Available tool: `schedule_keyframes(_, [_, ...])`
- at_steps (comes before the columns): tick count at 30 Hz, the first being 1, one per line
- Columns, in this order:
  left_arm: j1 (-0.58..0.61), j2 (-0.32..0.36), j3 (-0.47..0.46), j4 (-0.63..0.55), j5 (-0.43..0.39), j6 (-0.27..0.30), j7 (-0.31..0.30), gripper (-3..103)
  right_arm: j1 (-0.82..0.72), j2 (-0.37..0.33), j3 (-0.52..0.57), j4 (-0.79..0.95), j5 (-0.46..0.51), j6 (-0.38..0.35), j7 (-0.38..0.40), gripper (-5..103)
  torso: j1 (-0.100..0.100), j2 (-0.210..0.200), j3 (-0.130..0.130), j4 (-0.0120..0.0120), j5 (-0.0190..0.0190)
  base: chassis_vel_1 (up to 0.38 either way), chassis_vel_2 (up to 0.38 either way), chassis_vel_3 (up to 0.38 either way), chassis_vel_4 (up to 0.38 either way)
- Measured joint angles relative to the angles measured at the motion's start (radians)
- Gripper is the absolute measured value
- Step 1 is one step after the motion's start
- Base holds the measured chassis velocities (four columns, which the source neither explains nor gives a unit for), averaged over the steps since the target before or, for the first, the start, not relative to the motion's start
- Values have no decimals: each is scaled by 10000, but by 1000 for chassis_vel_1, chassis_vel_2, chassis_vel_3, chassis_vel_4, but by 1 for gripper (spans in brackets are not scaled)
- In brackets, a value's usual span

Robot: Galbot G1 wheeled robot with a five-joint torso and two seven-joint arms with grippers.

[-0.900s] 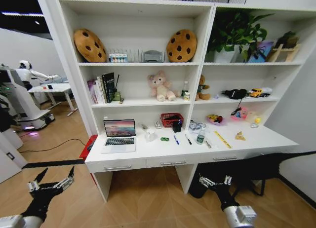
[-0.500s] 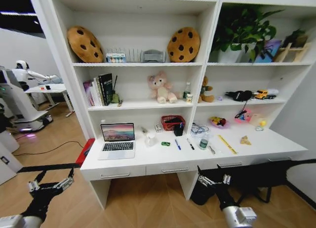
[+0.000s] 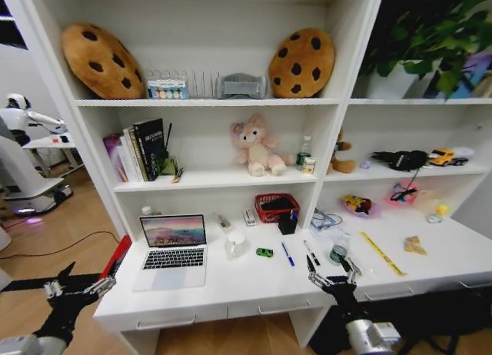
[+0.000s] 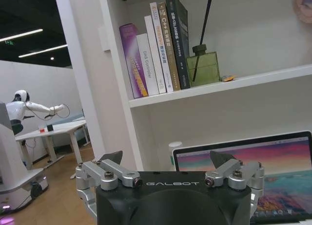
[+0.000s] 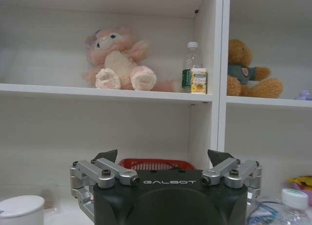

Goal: Organize the objects on the table.

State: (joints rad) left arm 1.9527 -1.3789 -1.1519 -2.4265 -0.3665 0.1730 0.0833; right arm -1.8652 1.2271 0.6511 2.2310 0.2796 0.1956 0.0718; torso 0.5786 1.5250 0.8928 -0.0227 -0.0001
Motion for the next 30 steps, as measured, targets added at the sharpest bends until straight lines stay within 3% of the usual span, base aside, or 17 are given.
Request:
schedule_keyframes(3, [-14, 342, -115, 14, -125, 18, -9, 98, -150, -47, 78, 118, -27, 52, 2, 100, -1, 1, -1, -2, -7, -105, 152, 41, -50])
schedule_keyframes(9, [12, 2081, -437, 349, -609, 116, 77, 100, 54, -652, 90, -185, 154, -20, 51, 100, -31, 13, -9, 3, -1, 0, -17, -23, 22])
schedule_keyframes(10, [12, 2081, -437, 349, -609, 116, 77, 100, 54, -652, 90, -185, 154, -20, 51, 100, -31, 13, -9, 3, -1, 54, -93, -86, 70])
schedule_keyframes(12, [-107, 2551, -451, 530, -774, 169, 130, 96, 81, -692, 92, -314, 180, -1, 30, 100, -32, 14, -9, 1, 6, 64, -86, -86, 69])
schedule_keyframes(13, [-264, 3218, -463, 863, -906, 238, 275, 90, 85, -695, 133, -468, 228, 52, 4, 100, -30, 13, -8, 1, -2, 27, -26, -51, 69])
schedule_keyframes(14, [-264, 3218, -463, 863, -906, 238, 275, 90, 85, -695, 133, -468, 228, 52, 4, 100, -30, 13, -8, 1, -2, 27, -26, -51, 69])
schedule_keyframes(16, [-448, 4566, -447, 1651, -1225, 257, 513, 80, 43, -605, 271, -697, 262, 192, -18, 100, -28, 13, -8, 2, -1, 0, 0, 0, 0])
schedule_keyframes(17, [-610, 5610, -364, 2331, -1404, 255, 655, 74, 43, -542, 371, -864, 272, 272, -21, 100, -20, 8, -4, 2, -5, 0, 0, 0, 0])
schedule_keyframes(18, [-610, 5610, -364, 2331, -1404, 255, 655, 74, 43, -542, 371, -864, 272, 272, -21, 100, -20, 8, -4, 2, -5, 0, 0, 0, 0])
schedule_keyframes(20, [-1030, 7033, -141, 3331, -1538, 195, 898, 63, 99, -505, 500, -1058, 328, 324, -22, 100, -12, 4, -2, -2, -4, 0, 29, 10, -17])
schedule_keyframes(21, [-1030, 7033, -141, 3331, -1538, 195, 898, 63, 99, -505, 500, -1058, 328, 324, -22, 100, -12, 4, -2, -2, -4, 1, 58, 19, -33])
schedule_keyframes(23, [-1888, 8299, 325, 4243, -1630, 131, 1292, 52, 196, -529, 627, -1166, 427, 331, -13, 100, -12, 4, -2, 0, -4, -5, 29, 9, -13])
schedule_keyframes(24, [-1888, 8299, 325, 4243, -1630, 131, 1292, 52, 196, -529, 627, -1166, 427, 331, -13, 100, -12, 4, -2, 0, -4, 0, 0, 0, 0])
schedule_keyframes(26, [-2883, 9415, 1129, 5035, -1645, 14, 1821, 41, 262, -535, 694, -1256, 472, 331, 2, 100, -13, 4, -2, -2, -3, 0, 0, 0, 0])
schedule_keyframes(27, [-2883, 9415, 1129, 5035, -1645, 14, 1821, 41, 262, -535, 694, -1256, 472, 331, 2, 100, -13, 4, -2, -2, -3, 0, 0, 0, 0])
schedule_keyframes(28, [-3291, 10034, 1544, 5454, -1686, -57, 2166, 36, 298, -512, 693, -1316, 474, 331, 8, 100, -13, 4, -2, -3, 0, 0, 0, 0, 0])
schedule_keyframes(30, [-3465, 10359, 1770, 5679, -1727, -96, 2416, 30, 317, -488, 683, -1352, 469, 332, 7, 100, -14, 4, -2, -3, 2, 0, 0, 0, 0])
